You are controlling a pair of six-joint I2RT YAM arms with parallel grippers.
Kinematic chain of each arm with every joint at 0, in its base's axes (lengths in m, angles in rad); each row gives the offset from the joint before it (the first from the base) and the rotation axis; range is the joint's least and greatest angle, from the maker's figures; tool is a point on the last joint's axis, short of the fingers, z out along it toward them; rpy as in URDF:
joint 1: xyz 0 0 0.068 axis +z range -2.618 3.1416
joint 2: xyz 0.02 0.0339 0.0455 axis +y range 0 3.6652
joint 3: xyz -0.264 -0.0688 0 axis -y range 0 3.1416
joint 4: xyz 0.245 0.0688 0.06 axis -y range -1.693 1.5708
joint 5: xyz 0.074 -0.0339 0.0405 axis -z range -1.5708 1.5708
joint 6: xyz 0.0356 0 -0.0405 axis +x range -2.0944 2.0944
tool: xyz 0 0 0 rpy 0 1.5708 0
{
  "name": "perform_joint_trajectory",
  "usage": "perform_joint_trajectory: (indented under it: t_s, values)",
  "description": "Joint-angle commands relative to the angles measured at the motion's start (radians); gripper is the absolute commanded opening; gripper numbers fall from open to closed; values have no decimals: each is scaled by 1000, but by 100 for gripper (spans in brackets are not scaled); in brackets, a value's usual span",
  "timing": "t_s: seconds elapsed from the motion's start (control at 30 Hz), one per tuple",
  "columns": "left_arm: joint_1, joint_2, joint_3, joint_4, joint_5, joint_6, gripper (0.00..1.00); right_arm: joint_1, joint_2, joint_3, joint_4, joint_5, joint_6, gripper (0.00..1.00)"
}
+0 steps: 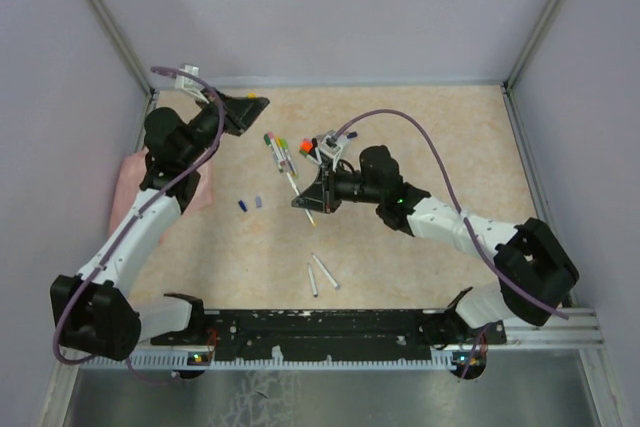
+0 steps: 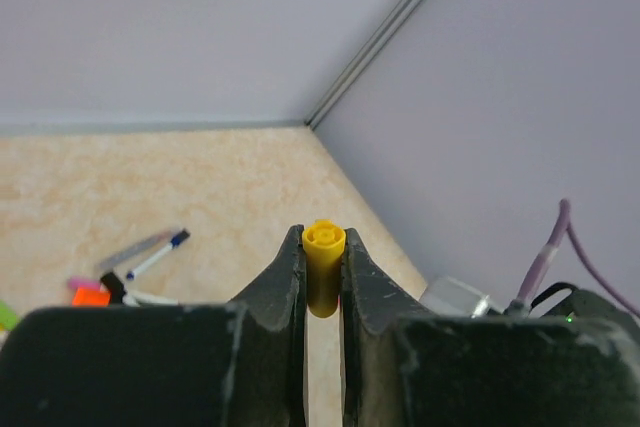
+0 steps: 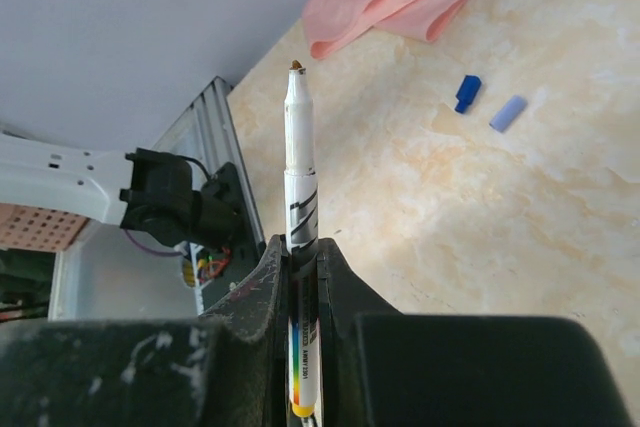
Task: Open the pen caps
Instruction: Place the pen cap at the center of the board.
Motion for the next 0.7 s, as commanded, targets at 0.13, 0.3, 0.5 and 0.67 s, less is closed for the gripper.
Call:
perform_joint_trajectory:
  t_s: [0.13,0.3,0.5,0.67]
  values:
    - [-4,-83,-159,-338,19,33,0,5,-87,15,-154,110,-159,0]
    - [-8,-46,-222,-500,-19,23,0,6,-91,-4,-215,178,-180,0]
    - [-93,49,-191,-638,-168,121,0,5,-98,-56,-243,223,-176,0]
    - [-190,137,-128,-737,-389,107,0,5,-124,-98,-305,292,-181,0]
